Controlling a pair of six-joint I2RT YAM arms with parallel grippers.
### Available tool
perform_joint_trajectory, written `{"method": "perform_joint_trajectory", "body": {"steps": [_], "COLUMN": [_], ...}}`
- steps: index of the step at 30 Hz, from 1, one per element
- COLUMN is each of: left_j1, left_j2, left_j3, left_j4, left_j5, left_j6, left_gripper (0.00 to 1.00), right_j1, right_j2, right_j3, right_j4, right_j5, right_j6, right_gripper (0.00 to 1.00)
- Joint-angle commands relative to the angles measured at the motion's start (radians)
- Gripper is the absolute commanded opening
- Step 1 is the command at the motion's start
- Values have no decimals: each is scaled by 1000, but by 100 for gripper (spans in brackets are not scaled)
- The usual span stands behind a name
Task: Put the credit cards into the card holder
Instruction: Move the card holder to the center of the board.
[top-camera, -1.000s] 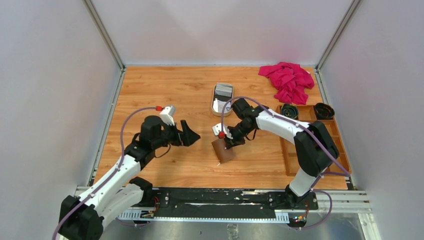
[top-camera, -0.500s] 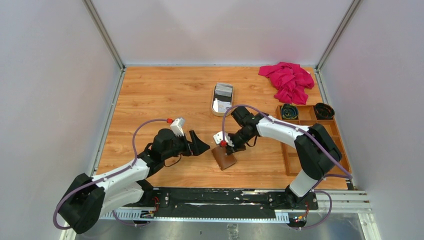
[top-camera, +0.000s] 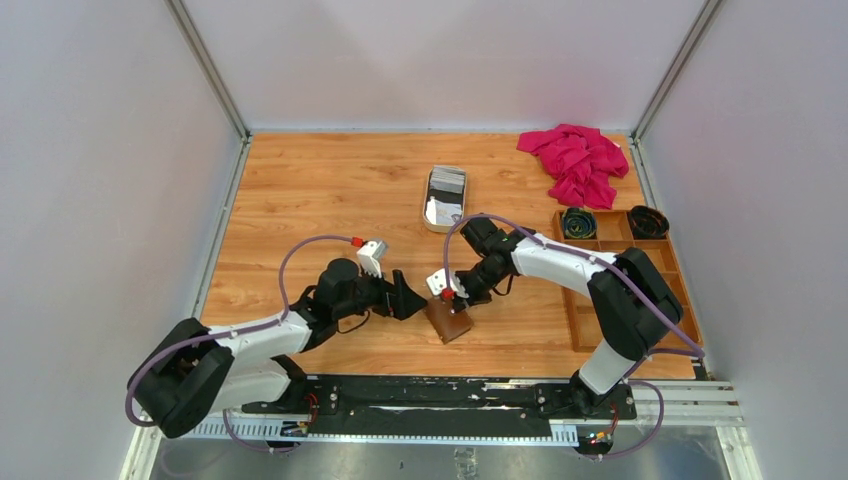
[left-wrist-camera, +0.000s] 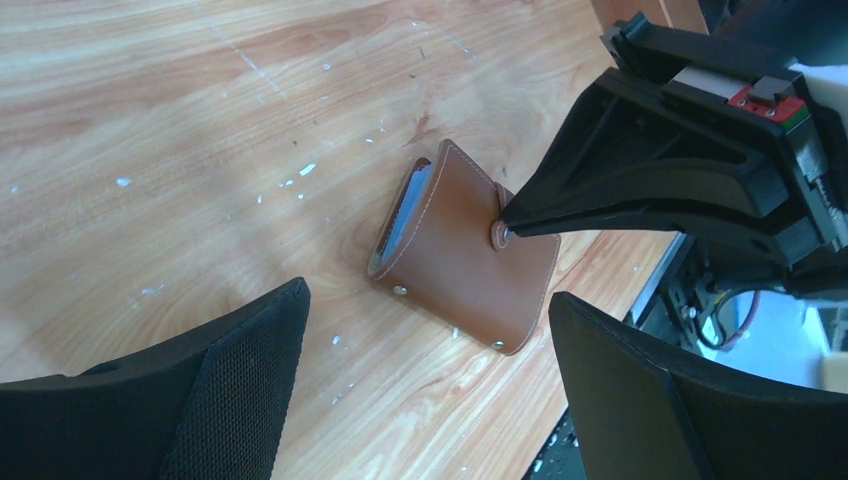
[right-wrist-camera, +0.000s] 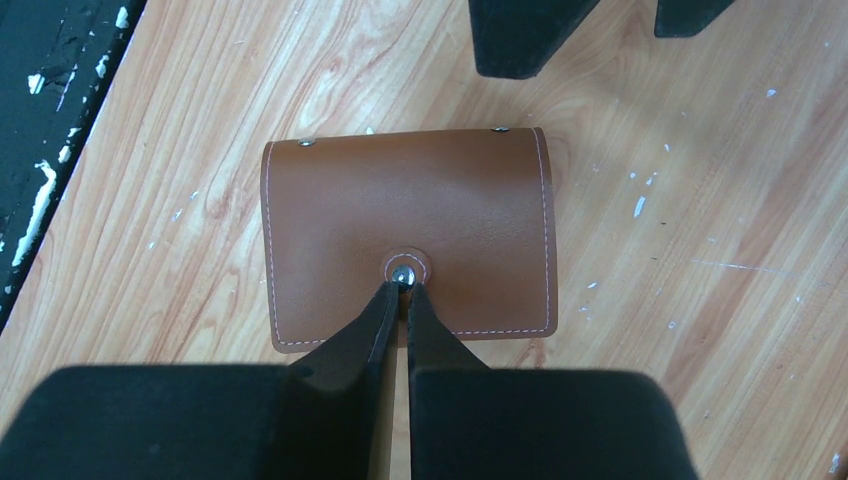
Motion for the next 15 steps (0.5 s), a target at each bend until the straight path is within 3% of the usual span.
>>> {"method": "perform_joint_trajectory", "body": {"steps": [1,9,15], "left_j1": [-9,-9,-9], "left_j2": [59,230,415], "left_j3": [19,62,156], "left_j4": [96,212,267], "left_j5": [70,126,219], "left_j6": [150,277,244], "left_gripper": [94,92,74], "right_j1": [17,19,22], "right_j2": [6,-5,-7], "right_j3": [8,-12,-17], "right_j4": [-66,-50,-42], "right_j5": [-5,-20,-16], "right_j6": [-65,-89,-94], "right_gripper": [0,0,0]}}
